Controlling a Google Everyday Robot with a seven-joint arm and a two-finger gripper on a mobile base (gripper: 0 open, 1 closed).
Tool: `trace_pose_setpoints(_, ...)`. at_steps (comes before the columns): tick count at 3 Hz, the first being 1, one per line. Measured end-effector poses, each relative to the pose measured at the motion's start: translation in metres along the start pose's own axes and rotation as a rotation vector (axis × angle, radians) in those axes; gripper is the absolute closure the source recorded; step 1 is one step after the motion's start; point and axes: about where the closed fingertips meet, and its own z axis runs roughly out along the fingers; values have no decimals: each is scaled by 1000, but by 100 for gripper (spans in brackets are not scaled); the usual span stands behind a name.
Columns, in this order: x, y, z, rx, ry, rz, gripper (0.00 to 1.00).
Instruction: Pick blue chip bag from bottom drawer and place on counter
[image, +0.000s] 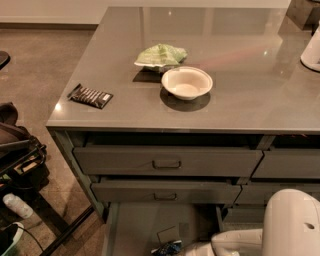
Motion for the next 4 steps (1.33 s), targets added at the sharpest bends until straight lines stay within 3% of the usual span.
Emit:
trace_pose_setpoints(1,-2,2,-2,-6,-10,-9,100)
trace_pose_setpoints(2,-19,22,-27,-19,-78,-102,100)
trace_pose_setpoints(3,-42,56,-74,22,-168,-242,100)
trace_pose_setpoints(4,-60,104,-137,107,-236,-330,100)
